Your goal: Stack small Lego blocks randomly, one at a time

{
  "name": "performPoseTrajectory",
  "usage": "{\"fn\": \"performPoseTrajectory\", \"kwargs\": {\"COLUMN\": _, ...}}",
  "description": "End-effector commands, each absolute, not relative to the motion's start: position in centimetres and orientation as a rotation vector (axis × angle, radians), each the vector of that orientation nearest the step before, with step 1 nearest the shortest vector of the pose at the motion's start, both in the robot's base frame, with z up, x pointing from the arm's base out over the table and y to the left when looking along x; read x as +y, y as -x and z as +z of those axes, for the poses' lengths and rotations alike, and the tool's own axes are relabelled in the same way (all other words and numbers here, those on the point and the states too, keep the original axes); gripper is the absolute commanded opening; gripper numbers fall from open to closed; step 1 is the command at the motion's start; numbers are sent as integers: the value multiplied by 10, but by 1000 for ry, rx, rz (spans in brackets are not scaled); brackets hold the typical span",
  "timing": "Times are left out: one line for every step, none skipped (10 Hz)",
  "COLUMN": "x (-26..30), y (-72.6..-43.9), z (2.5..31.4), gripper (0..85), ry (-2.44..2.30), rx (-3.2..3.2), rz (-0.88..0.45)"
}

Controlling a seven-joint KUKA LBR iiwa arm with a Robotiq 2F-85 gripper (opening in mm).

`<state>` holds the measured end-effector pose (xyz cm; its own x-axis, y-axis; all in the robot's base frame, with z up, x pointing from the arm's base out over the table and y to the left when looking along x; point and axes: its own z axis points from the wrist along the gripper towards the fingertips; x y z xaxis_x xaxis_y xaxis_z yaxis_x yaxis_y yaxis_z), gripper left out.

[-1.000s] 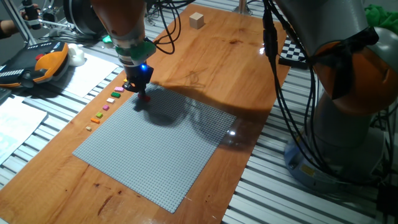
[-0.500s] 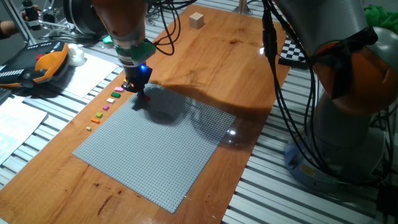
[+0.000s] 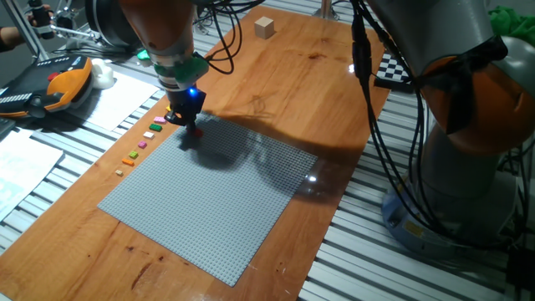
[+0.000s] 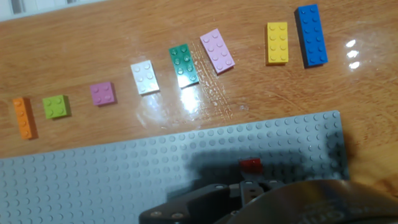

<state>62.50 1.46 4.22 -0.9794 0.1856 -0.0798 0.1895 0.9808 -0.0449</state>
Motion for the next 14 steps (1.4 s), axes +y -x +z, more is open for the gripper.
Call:
{"fn": "performPoseTrajectory", "kwargs": {"x": 15, "y": -624, "z": 43, "gripper": 0, "ry": -287, "rx": 3049, "rz": -83}}
{"fn": "performPoseTrajectory", "kwargs": {"x": 15, "y": -623, "z": 43, "gripper": 0, "ry": -286, "rx": 3047, "rz": -85}}
{"fn": "performPoseTrajectory", "kwargs": {"x": 16, "y": -621, "z": 42, "gripper": 0, "ry": -286, "rx": 3046, "rz": -85}}
{"fn": "performPoseTrajectory", "kwargs": {"x": 16, "y": -620, "z": 40, "gripper": 0, "ry": -285, "rx": 3041, "rz": -86}}
{"fn": "performPoseTrajectory", "kwargs": {"x": 16, "y": -619, "z": 35, "gripper": 0, "ry": -284, "rx": 3032, "rz": -84}}
{"fn": "performPoseTrajectory", "kwargs": {"x": 15, "y": -620, "z": 30, "gripper": 0, "ry": -278, "rx": 3025, "rz": -83}}
{"fn": "performPoseTrajectory", "kwargs": {"x": 15, "y": -620, "z": 26, "gripper": 0, "ry": -274, "rx": 3022, "rz": -76}}
{"fn": "performPoseTrajectory", "kwargs": {"x": 14, "y": -621, "z": 25, "gripper": 0, "ry": -274, "rx": 3022, "rz": -74}}
{"fn": "performPoseTrajectory", "kwargs": {"x": 15, "y": -620, "z": 26, "gripper": 0, "ry": -276, "rx": 3021, "rz": -73}}
{"fn": "performPoseTrajectory", "kwargs": {"x": 15, "y": -621, "z": 26, "gripper": 0, "ry": -276, "rx": 3023, "rz": -71}}
{"fn": "performPoseTrajectory", "kwargs": {"x": 17, "y": -621, "z": 29, "gripper": 0, "ry": -277, "rx": 3031, "rz": -70}}
{"fn": "performPoseTrajectory", "kwargs": {"x": 21, "y": -621, "z": 35, "gripper": 0, "ry": -290, "rx": 3038, "rz": -74}}
{"fn": "performPoseTrajectory", "kwargs": {"x": 24, "y": -620, "z": 44, "gripper": 0, "ry": -300, "rx": 3043, "rz": -91}}
{"fn": "performPoseTrajectory", "kwargs": {"x": 25, "y": -620, "z": 51, "gripper": 0, "ry": -306, "rx": 3052, "rz": -80}}
